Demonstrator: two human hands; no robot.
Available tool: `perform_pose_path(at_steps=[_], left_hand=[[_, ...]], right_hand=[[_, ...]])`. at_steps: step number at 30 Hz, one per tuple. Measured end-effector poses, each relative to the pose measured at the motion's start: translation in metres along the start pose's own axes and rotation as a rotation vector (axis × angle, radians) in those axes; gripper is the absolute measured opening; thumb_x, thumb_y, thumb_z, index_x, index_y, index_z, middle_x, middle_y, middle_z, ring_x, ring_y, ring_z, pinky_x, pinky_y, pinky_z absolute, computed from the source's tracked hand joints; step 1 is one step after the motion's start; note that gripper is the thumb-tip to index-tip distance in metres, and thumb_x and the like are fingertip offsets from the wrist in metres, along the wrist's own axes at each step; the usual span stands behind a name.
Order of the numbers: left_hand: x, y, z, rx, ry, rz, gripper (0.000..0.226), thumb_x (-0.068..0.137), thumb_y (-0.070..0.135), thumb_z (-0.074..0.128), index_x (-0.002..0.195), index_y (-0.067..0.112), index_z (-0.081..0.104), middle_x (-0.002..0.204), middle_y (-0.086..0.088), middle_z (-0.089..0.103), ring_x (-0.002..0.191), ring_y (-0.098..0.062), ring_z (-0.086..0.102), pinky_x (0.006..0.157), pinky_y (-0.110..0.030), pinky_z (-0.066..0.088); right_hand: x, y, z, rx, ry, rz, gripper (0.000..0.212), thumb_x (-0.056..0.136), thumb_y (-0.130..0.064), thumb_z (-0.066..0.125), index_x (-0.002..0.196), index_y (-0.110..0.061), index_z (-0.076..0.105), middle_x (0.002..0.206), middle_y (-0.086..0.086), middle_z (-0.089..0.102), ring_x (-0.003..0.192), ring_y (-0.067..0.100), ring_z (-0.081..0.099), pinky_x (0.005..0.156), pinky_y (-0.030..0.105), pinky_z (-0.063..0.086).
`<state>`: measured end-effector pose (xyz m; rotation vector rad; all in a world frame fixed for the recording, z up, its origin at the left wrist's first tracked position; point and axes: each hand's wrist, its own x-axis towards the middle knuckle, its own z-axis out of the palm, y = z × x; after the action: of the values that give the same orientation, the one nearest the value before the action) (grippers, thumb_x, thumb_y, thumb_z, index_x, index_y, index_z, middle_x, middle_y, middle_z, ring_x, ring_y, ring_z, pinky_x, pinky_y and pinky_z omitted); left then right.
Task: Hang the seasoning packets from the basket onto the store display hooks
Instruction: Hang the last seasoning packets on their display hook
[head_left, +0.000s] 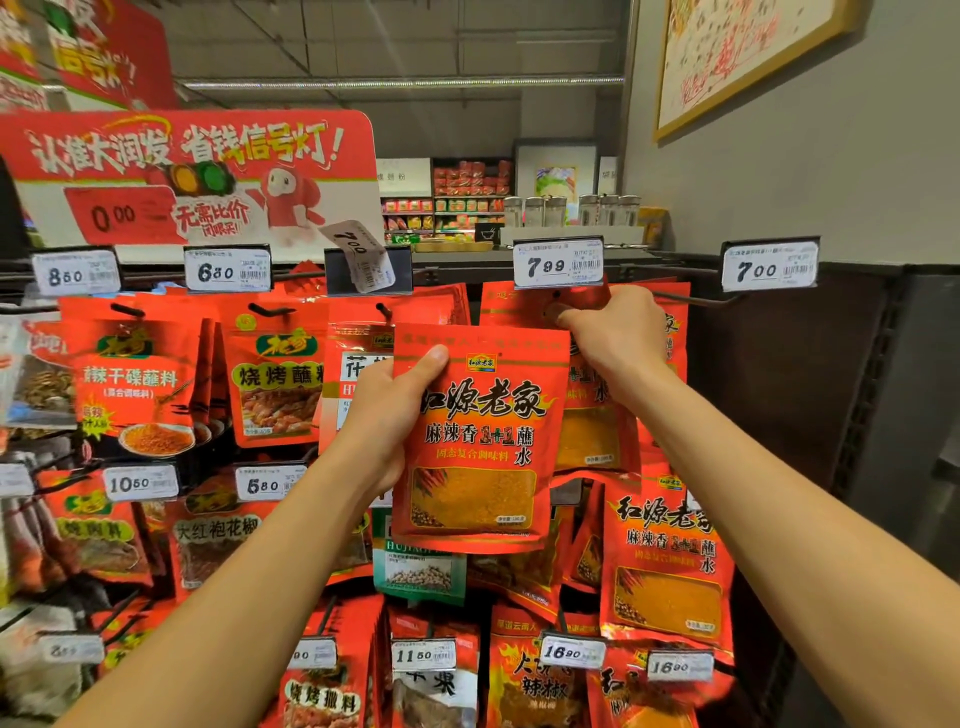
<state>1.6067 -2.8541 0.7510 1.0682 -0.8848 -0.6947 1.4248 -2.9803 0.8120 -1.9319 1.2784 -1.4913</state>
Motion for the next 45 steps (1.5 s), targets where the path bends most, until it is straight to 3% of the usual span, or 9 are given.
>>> perform_pose_path(at_steps=[5,11,18,21,28,31,40,43,45], left_hand=[[-0.002,0.001,-0.001,-0.01,-0.004,0.0,0.018,0.093,0.035,0.07,0.1,0.018,0.073,0.094,-0.008,0.079,0.085,-0.025,0.077,0.065,-0.035,0.06],[-0.007,0.008,0.006,-0.017,-0.002,-0.005,0.018,0.093,0.033,0.07,0.101,0.017,0.072,0.092,-0.007,0.08,0.082,-0.023,0.077,0.058,-0.032,0.06],[-0.011,0.012,0.009,-0.011,-0.024,0.001,0.019,0.094,0.034,0.069,0.101,0.017,0.072,0.092,-0.008,0.08,0.083,-0.024,0.077,0.06,-0.032,0.06],[-0.011,0.013,0.01,-0.002,-0.016,0.006,0.018,0.094,0.034,0.069,0.099,0.017,0.073,0.091,-0.007,0.08,0.081,-0.023,0.077,0.058,-0.031,0.06],[-0.009,0.011,0.003,0.016,-0.005,0.023,0.018,0.094,0.035,0.068,0.1,0.018,0.073,0.092,-0.006,0.08,0.083,-0.023,0.077,0.065,-0.034,0.06],[-0.007,0.011,0.002,0.019,-0.001,0.023,0.017,0.094,0.035,0.068,0.097,0.02,0.074,0.091,-0.005,0.08,0.081,-0.022,0.077,0.061,-0.032,0.059],[0.0,0.005,0.014,0.011,-0.011,0.022,0.02,0.094,0.035,0.069,0.101,0.017,0.072,0.094,-0.008,0.079,0.086,-0.026,0.077,0.074,-0.041,0.06],[0.001,-0.001,0.02,0.009,-0.003,0.017,0.017,0.094,0.033,0.069,0.097,0.017,0.073,0.092,-0.007,0.08,0.083,-0.024,0.077,0.07,-0.038,0.06],[0.002,-0.004,0.023,0.01,0.001,0.009,0.018,0.094,0.034,0.069,0.097,0.017,0.073,0.092,-0.008,0.08,0.083,-0.025,0.077,0.069,-0.038,0.06]], right_hand=[[0.003,0.0,-0.004,-0.057,-0.005,0.0,0.029,0.073,-0.043,0.078,0.082,-0.016,0.076,0.078,-0.001,0.071,0.077,0.025,0.067,0.064,0.036,0.052],[0.005,-0.008,-0.011,-0.074,-0.067,0.018,0.029,0.072,-0.042,0.077,0.079,-0.014,0.073,0.086,0.004,0.073,0.083,0.028,0.068,0.071,0.04,0.057],[-0.002,0.006,-0.017,0.27,-0.031,0.11,0.025,0.081,-0.04,0.078,0.077,-0.015,0.075,0.081,0.002,0.077,0.084,0.027,0.073,0.084,0.052,0.058],[0.002,0.004,-0.013,0.243,0.03,0.116,0.037,0.079,-0.048,0.081,0.07,-0.014,0.072,0.076,-0.001,0.073,0.082,0.026,0.071,0.079,0.047,0.057],[0.016,0.009,0.004,0.17,0.085,0.148,0.031,0.076,-0.052,0.08,0.064,-0.026,0.068,0.078,-0.003,0.072,0.069,0.015,0.065,0.059,0.031,0.05],[0.024,0.016,0.013,0.181,0.048,0.196,0.036,0.075,-0.053,0.081,0.07,-0.019,0.069,0.085,0.001,0.073,0.077,0.023,0.067,0.071,0.036,0.054],[0.06,0.029,0.043,0.385,-0.012,0.35,0.039,0.074,-0.034,0.089,0.092,-0.008,0.065,0.102,0.005,0.065,0.078,0.018,0.06,0.068,0.032,0.049],[0.07,0.032,0.054,0.373,-0.012,0.386,0.047,0.079,-0.032,0.086,0.114,-0.007,0.067,0.107,0.005,0.064,0.097,0.024,0.062,0.072,0.028,0.046],[0.075,0.036,0.06,0.33,-0.008,0.395,0.062,0.083,-0.035,0.082,0.133,-0.004,0.061,0.13,0.012,0.065,0.12,0.032,0.06,0.088,0.033,0.05]])
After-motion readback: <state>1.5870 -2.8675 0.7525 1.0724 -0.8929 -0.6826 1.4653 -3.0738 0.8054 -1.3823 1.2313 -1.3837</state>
